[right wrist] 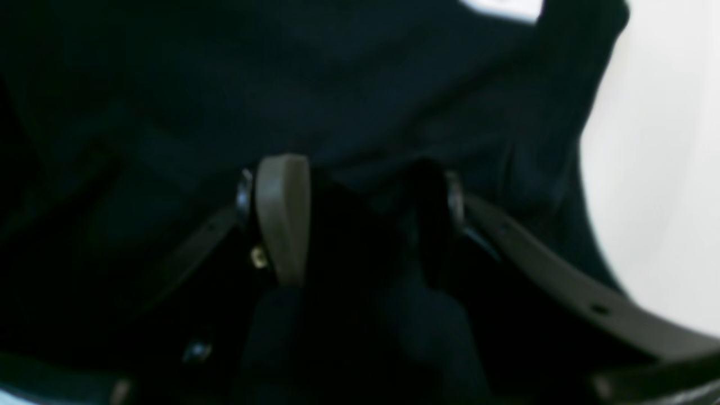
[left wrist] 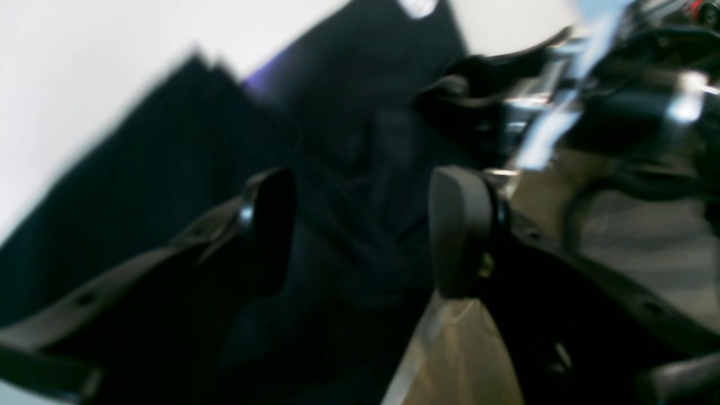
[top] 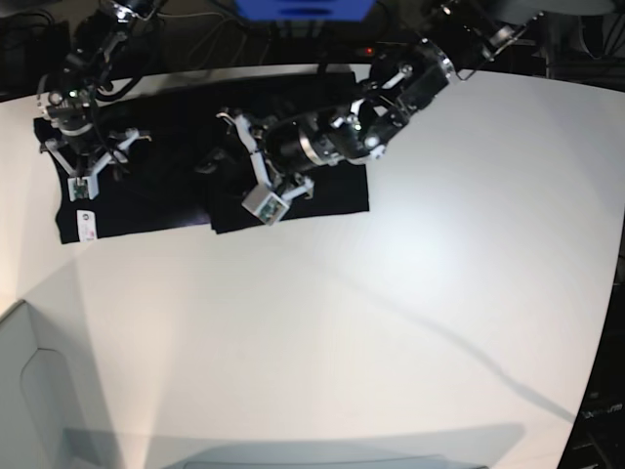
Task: Fold the T-shirt properly
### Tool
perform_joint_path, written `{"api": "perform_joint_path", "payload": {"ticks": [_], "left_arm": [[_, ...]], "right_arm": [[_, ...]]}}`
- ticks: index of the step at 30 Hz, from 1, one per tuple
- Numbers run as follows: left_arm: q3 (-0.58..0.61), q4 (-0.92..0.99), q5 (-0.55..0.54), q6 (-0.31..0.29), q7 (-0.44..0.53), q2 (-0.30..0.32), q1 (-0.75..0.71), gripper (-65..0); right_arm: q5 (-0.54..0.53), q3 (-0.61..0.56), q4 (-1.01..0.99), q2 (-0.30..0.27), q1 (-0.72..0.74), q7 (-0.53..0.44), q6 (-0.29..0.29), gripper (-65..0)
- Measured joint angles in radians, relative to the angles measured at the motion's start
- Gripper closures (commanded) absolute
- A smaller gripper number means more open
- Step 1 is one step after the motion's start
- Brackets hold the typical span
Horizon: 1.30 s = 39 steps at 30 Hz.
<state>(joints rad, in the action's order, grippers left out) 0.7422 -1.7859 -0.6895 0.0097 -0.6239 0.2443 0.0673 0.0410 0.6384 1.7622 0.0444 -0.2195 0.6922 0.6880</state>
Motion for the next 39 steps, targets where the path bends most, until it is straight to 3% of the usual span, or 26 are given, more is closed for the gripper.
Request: {"api": "perform_joint_path", "payload": {"ticks": [6, 11, 15, 19, 23, 28, 39], "left_arm": [[-0.112, -0.051, -0.006, -0.002, 0.003, 0.142, -0.033, -36.6], [-0.332, -0.055, -0.008, -0.008, -0.005, 0.22, -0.167, -36.6], [-0.588, -0.076, -0.008, -0.006, 0.006, 0.219, -0.254, -36.6], [-0.731, -0.066, -0.002, -0.004, -0.001, 0.197, -0.291, -36.6], [-0.731, -0.064, -0.015, -0.011, -0.004, 0.173, -0.301, -36.6], [-0.734, -0.035, -0.011, -0.009, -0.005, 0.146, -0.314, -36.6], [-0.734, -0.032, -0.008, -0.01, -0.005, 0.143, -0.324, -36.6]], "right_arm": [[0.005, 0.009, 0.083, 0.0, 0.016, 0.005, 0.0, -31.1], [-0.009, 0.0, 0.192, 0.014, 0.031, 0.011, 0.0, -31.7], [-0.003, -0.024, 0.237, 0.068, 0.024, 0.014, 0.0, -34.6], [-0.011, -0.06, 0.235, 0.072, 0.008, 0.001, 0.0, -34.7], [-0.003, 0.024, 0.206, 0.068, 0.038, 0.012, 0.0, -36.1], [-0.013, 0.119, 0.074, -0.007, 0.116, -0.005, -0.001, -41.9], [-0.003, 0.183, -0.222, -0.129, 0.16, 0.001, 0.0, -41.9]]}}
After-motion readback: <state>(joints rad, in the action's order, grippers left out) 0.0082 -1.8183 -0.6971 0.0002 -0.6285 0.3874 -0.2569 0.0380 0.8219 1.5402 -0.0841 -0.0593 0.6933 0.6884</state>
